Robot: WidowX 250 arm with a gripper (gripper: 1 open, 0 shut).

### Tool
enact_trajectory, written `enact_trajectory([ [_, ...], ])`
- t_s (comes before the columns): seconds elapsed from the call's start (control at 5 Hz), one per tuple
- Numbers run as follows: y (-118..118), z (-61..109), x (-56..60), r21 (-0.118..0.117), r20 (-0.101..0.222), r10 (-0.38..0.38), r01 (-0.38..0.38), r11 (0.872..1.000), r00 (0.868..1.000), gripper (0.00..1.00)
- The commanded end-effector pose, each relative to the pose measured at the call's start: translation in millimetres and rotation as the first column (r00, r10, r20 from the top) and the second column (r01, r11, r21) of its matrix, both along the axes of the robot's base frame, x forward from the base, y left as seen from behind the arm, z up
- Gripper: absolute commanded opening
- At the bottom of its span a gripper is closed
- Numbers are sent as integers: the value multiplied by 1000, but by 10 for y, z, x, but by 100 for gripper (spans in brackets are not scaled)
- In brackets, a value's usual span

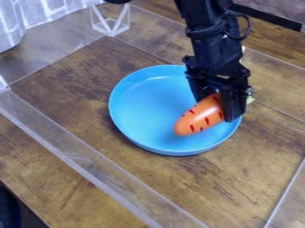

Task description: Remove the carrot from inside the blue tray and put it on the table

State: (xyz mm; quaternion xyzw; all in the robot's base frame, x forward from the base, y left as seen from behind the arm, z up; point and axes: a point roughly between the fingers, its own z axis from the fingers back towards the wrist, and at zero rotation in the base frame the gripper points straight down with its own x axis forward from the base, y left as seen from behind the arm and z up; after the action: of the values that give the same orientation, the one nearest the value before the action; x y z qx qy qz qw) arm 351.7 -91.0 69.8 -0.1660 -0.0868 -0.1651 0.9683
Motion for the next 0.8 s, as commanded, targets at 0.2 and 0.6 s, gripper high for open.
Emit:
enact_trajectory([
  [0.2,79,331,58,-25,76,28,-26,999,997,0],
  [0.6,50,268,88,-23,53,30,-29,999,998,0],
])
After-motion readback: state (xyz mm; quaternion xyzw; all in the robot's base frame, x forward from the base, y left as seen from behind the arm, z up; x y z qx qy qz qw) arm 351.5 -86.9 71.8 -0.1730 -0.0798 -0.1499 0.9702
